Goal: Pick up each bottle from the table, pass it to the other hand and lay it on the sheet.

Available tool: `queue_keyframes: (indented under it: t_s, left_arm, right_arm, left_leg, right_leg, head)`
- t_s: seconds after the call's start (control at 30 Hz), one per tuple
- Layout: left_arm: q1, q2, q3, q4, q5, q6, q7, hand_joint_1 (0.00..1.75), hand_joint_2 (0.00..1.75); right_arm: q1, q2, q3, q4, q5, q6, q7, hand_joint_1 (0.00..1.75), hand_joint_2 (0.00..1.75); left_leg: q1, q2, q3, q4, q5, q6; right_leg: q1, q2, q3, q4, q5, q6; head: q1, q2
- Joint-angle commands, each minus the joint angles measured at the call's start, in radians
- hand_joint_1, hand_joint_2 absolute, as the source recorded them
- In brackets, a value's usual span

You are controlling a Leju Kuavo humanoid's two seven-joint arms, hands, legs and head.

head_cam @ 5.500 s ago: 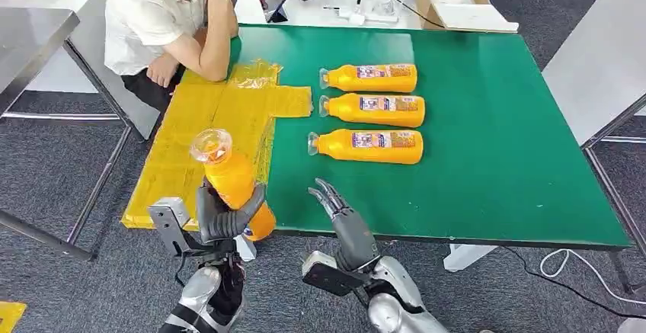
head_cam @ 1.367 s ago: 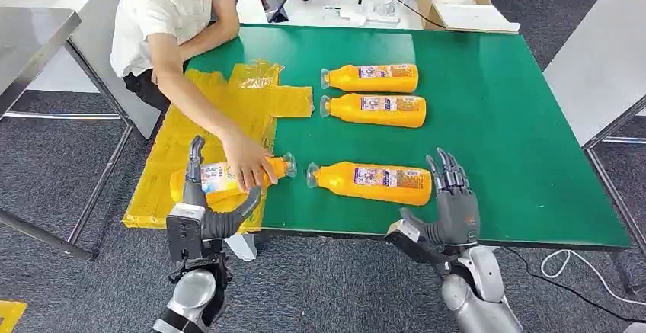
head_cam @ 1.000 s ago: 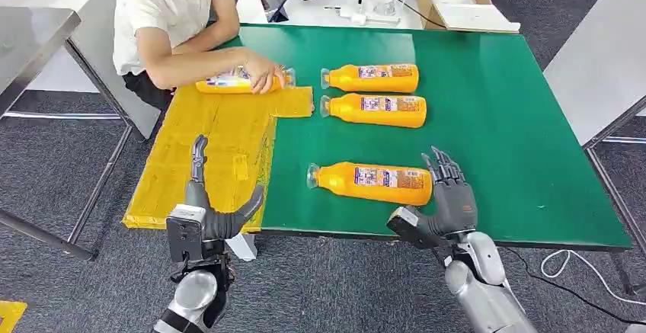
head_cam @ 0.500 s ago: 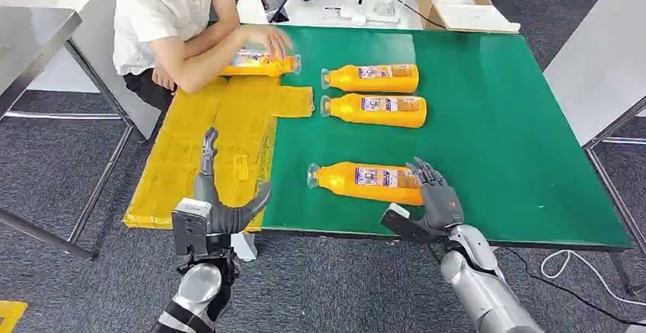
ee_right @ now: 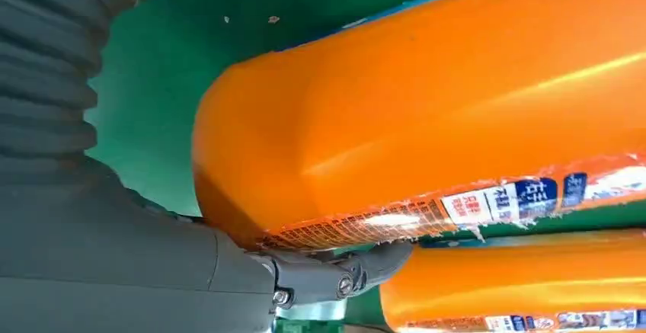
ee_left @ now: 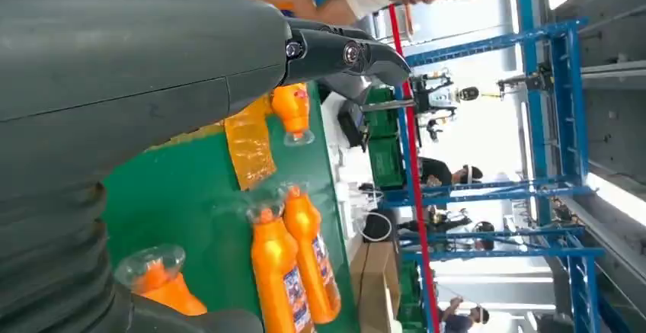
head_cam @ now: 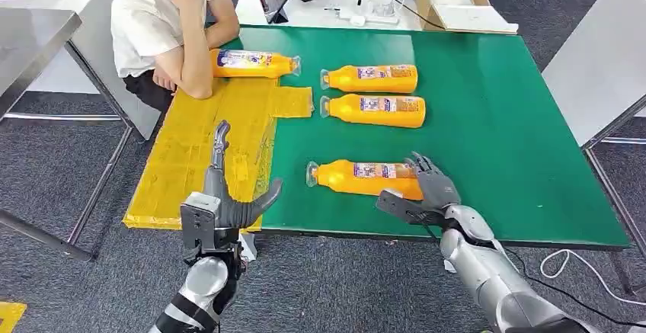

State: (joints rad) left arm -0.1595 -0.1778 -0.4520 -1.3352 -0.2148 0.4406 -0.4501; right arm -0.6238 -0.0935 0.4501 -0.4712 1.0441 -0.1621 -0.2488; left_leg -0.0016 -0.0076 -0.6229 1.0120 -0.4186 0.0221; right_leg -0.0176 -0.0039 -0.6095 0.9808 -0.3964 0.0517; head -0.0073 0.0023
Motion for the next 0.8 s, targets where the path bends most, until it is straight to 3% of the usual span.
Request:
queue_keyframes:
  t_s: [0.03,0.17,0.43,0.47,0.5,0.8]
  left_arm:
    - [-0.039,0.019,-0.030,0.064,0.005,-0.012,0.010,0.00,1.75]
    - [-0.037,0.020,-0.032,0.061,0.002,-0.011,0.011,0.00,1.75]
    - [-0.039,0.019,-0.035,0.065,0.002,-0.013,0.011,0.00,1.75]
    - [-0.041,0.019,-0.039,0.069,0.002,-0.015,0.011,0.00,1.75]
    - [-0.042,0.019,-0.039,0.069,0.002,-0.015,0.011,0.00,1.75]
    - [-0.045,0.024,-0.047,0.076,-0.002,-0.013,0.005,0.00,1.75]
  right_arm:
    - [-0.072,0.011,0.129,0.117,0.071,0.031,0.068,0.00,1.75]
    - [-0.093,0.016,0.156,0.122,0.101,0.043,0.112,0.00,1.75]
    - [-0.090,0.017,0.154,0.128,0.092,0.057,0.099,0.00,1.75]
    - [-0.087,0.013,0.149,0.131,0.079,0.067,0.074,1.47,1.75]
    - [-0.086,0.010,0.148,0.132,0.079,0.068,0.074,1.75,1.75]
    - [-0.074,0.018,0.127,0.135,0.047,0.050,0.053,1.75,1.75]
  left_leg:
    - [0.001,0.001,0.005,-0.001,-0.001,-0.002]
    - [0.001,0.001,0.006,-0.001,-0.001,-0.002]
    - [0.001,0.000,0.007,-0.001,-0.001,-0.001]
    - [0.000,-0.001,0.005,-0.001,0.000,-0.001]
    - [0.001,-0.001,0.007,-0.001,-0.001,-0.001]
    - [0.001,-0.001,0.006,-0.001,-0.001,-0.001]
  right_leg:
    - [0.001,0.000,0.005,-0.001,-0.001,-0.003]
    - [0.001,0.000,0.006,-0.001,-0.001,-0.003]
    - [0.001,-0.001,0.007,-0.001,-0.001,-0.002]
    - [0.001,-0.001,0.006,-0.001,-0.001,-0.001]
    - [0.001,-0.001,0.007,-0.001,-0.001,-0.002]
    - [0.001,-0.001,0.007,-0.001,-0.001,-0.002]
  head:
    - [0.000,0.000]
    - [0.000,0.000]
    - [0.000,0.000]
    - [0.000,0.000]
    - [0.000,0.000]
    - [0.000,0.000]
